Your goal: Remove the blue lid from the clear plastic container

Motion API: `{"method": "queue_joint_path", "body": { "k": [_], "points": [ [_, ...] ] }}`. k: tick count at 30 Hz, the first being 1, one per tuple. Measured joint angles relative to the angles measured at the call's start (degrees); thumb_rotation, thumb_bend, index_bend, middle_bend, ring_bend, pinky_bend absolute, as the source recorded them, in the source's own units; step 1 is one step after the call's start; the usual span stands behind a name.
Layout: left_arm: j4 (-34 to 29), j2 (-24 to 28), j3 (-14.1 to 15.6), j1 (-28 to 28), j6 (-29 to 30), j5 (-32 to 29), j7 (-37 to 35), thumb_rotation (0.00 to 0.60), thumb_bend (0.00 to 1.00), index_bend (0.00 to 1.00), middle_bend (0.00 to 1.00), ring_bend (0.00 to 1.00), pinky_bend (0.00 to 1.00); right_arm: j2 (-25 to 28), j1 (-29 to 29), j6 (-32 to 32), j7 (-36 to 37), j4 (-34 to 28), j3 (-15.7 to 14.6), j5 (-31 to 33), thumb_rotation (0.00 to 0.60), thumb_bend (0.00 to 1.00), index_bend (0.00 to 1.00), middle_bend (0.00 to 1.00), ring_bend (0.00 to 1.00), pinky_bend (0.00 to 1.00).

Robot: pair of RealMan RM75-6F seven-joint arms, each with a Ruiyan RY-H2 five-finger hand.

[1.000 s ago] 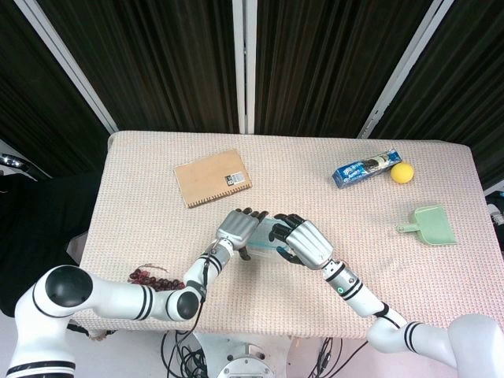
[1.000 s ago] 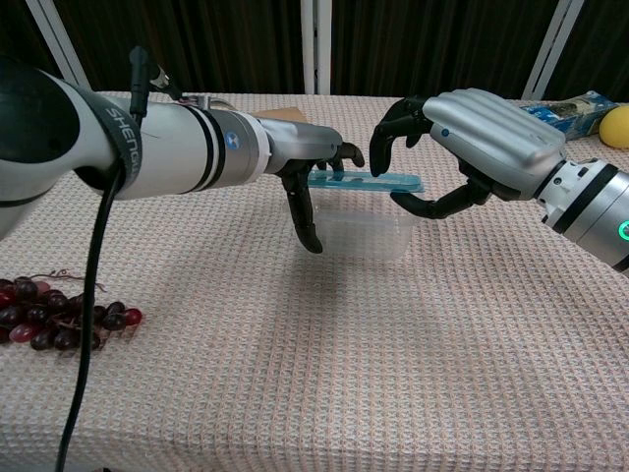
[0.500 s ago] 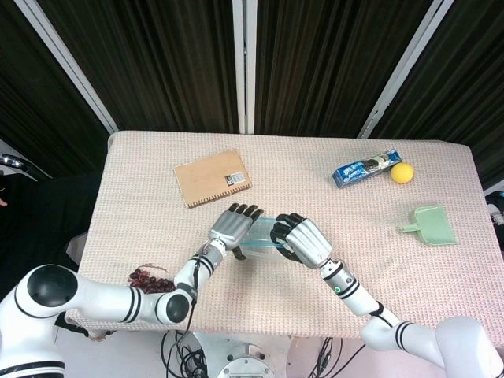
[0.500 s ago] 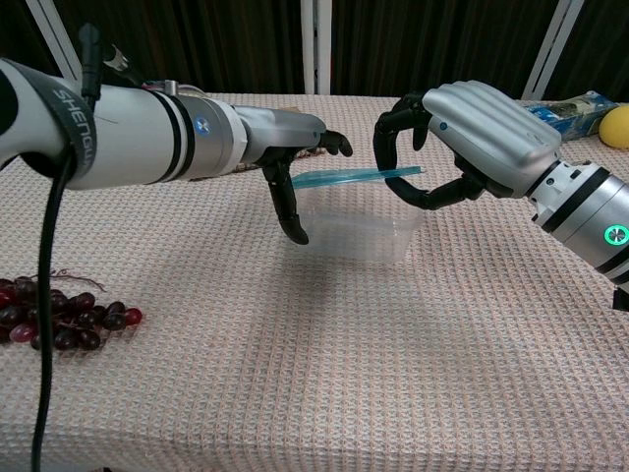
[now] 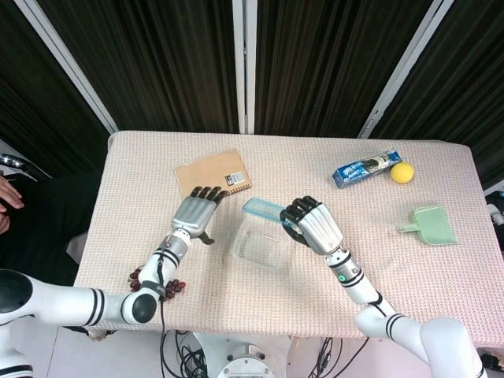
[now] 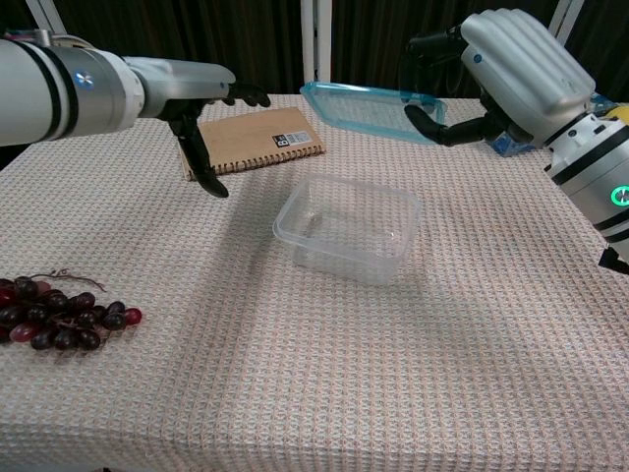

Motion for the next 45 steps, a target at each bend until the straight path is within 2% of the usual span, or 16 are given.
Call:
{"method": "queue_joint_path", "body": {
  "k": [3,7,9,11,13,17,19,21,24,27,31,34,37,42,45],
  "points": [
    [-0.4,2.4,0.9,2.8,1.9,2.7,-1.6,0.600,0.00,0.00,0.00,0.00,0.01,1.1,0.4,-0.1,-0.9,1.7,0.9,1.2,0.600,0.39,0.88,0.71,0.49,0.54],
    [-0.6,4.9,2.0,6.6,4.8,7.1,-4.2,0.600,0.00,0.00,0.00,0.00,0.00,2.5,0.6,-3.2,-1.9,3.5,1.5,3.1,0.600,0.39,0.87,0.70,0.48,0.54],
    [-0.6,5.9,2.5,9.0,6.6,9.8,-6.2,0.600,0.00,0.00,0.00,0.00,0.00,2.8,0.7,-5.4,-2.4,4.3,1.7,4.2,0.600,0.39,0.82,0.68,0.46,0.52],
    [-0.6,6.8,2.8,11.1,7.9,12.1,-8.4,0.600,0.00,0.00,0.00,0.00,0.00,3.1,0.8,-8.3,-3.0,5.0,1.8,5.5,0.600,0.38,0.69,0.62,0.40,0.46],
    [-0.6,7.7,3.0,13.5,9.4,14.8,-11.0,0.600,0.00,0.00,0.00,0.00,0.00,3.5,0.8,-11.7,-4.3,5.0,1.7,6.8,0.600,0.33,0.47,0.49,0.27,0.35],
    [-0.4,9.4,3.9,17.2,11.9,19.1,-12.9,0.600,0.00,0.00,0.00,0.00,0.00,5.4,0.5,-18.2,-8.6,2.2,1.2,9.0,0.600,0.25,0.11,0.27,0.07,0.18],
    [-0.4,10.2,4.4,19.1,13.1,20.5,-13.4,0.600,0.00,0.00,0.00,0.00,0.00,7.2,0.0,-20.3,-10.5,-1.4,0.7,9.9,0.600,0.23,0.01,0.15,0.00,0.07],
    [-0.6,11.1,4.8,20.9,14.0,21.4,-14.2,0.600,0.00,0.00,0.00,0.00,0.00,9.3,-0.7,-21.6,-12.0,-5.5,0.2,10.7,0.600,0.22,0.00,0.09,0.00,0.01],
    [-0.8,12.8,5.2,23.5,15.0,23.1,-15.9,0.600,0.00,0.00,0.00,0.00,0.00,14.3,-2.2,-23.2,-14.2,-14.5,-0.7,12.1,0.600,0.21,0.00,0.05,0.00,0.00],
    [-1.3,14.5,5.8,26.1,16.3,24.7,-16.8,0.600,0.00,0.00,0.00,0.00,0.00,20.7,-4.2,-24.3,-16.3,-24.9,-1.8,13.5,0.600,0.21,0.00,0.04,0.00,0.00],
    [-1.8,16.7,7.3,29.0,17.4,28.0,-17.8,0.600,0.00,0.00,0.00,0.00,0.00,32.2,-7.7,-25.0,-18.0,-38.8,-3.5,15.7,0.600,0.22,0.00,0.07,0.00,0.01],
    [-1.8,18.0,8.2,31.5,18.8,31.3,-19.7,0.600,0.00,0.03,0.02,0.00,0.00,40.1,-11.0,-24.2,-17.2,-46.5,-4.3,16.9,0.600,0.23,0.00,0.10,0.00,0.01],
    [-0.4,18.3,8.8,35.2,22.8,34.0,-20.7,0.600,0.00,0.07,0.05,0.00,0.00,44.0,-14.2,-20.1,-15.2,-49.4,-4.5,16.9,0.600,0.23,0.00,0.12,0.00,0.02],
    [2.1,17.8,9.9,42.3,31.1,37.5,-20.9,0.600,0.00,0.07,0.06,0.00,0.00,45.9,-20.1,-10.6,-11.3,-50.0,-5.0,15.5,0.600,0.23,0.00,0.12,0.00,0.02],
    [1.9,17.8,10.9,46.1,34.0,39.5,-21.0,0.600,0.00,0.07,0.06,0.00,0.00,46.7,-24.1,-5.4,-9.7,-50.6,-5.9,14.0,0.600,0.23,0.00,0.12,0.00,0.02]
  ]
}}
